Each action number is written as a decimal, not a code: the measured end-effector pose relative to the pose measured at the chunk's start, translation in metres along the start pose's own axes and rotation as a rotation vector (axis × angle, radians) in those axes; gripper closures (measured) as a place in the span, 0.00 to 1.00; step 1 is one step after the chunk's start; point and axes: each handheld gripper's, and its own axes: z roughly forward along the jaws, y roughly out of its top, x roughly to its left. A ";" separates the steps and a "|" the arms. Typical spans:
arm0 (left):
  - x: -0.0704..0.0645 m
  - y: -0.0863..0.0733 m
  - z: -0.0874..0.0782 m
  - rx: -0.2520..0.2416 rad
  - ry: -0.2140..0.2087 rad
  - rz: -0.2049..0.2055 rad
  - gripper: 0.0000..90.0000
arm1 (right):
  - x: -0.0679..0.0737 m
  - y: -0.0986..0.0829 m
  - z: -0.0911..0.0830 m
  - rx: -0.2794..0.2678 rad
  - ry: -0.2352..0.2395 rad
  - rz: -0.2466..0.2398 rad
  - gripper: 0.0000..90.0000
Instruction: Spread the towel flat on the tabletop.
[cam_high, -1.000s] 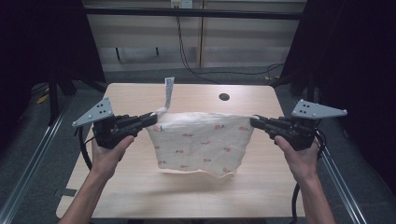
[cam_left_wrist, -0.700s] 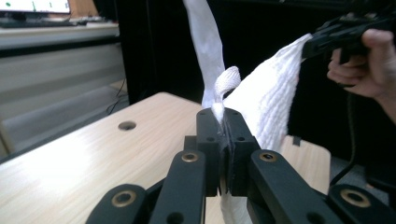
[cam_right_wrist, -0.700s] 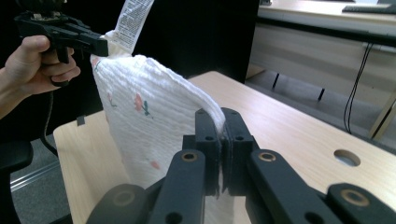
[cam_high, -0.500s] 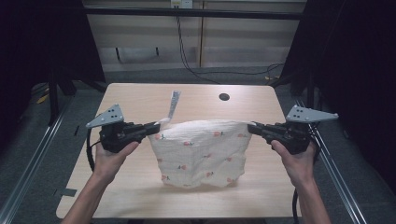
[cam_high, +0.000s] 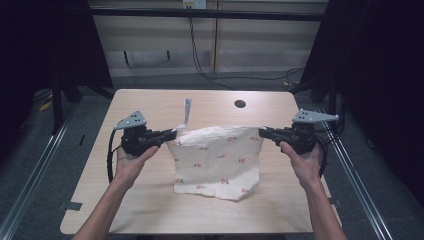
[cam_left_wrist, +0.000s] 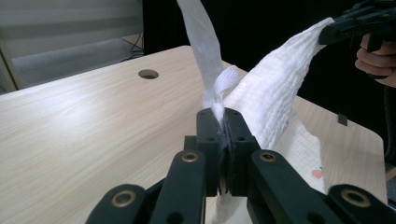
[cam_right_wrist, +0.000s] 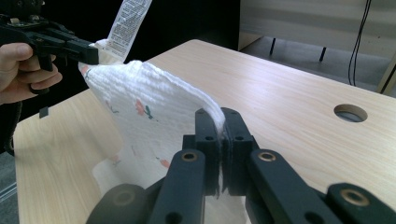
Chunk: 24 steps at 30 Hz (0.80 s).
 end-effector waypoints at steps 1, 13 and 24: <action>0.002 -0.001 0.000 0.001 0.002 -0.003 0.97 | -0.002 0.000 0.002 0.005 -0.001 0.001 0.97; 0.013 -0.008 0.007 0.022 0.020 -0.024 0.97 | -0.017 -0.002 0.024 0.042 -0.001 0.000 0.97; 0.039 -0.013 0.025 0.045 0.061 -0.071 0.97 | -0.044 -0.003 0.057 0.089 -0.011 0.033 0.96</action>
